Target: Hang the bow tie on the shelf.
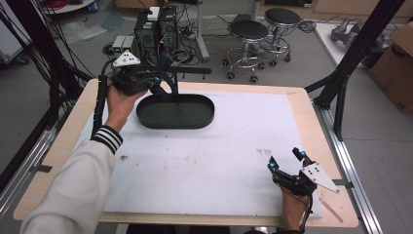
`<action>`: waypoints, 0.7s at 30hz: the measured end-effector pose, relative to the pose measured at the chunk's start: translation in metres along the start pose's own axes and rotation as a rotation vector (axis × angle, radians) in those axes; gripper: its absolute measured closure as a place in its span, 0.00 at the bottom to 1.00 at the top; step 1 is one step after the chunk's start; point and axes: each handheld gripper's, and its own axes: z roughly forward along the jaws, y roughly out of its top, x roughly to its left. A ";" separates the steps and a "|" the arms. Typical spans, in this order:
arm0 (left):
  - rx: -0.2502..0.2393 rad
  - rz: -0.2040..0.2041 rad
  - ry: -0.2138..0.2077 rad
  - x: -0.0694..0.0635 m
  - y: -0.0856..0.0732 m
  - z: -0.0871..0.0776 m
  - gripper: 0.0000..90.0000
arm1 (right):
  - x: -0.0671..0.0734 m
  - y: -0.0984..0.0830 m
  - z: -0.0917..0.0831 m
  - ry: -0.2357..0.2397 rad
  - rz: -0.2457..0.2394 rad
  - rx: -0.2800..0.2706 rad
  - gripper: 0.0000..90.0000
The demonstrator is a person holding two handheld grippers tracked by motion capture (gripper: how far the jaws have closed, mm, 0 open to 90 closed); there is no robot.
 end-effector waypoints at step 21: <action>-0.044 -0.015 0.108 0.019 0.000 0.023 0.84 | -0.001 0.000 0.000 -0.002 0.009 -0.001 0.10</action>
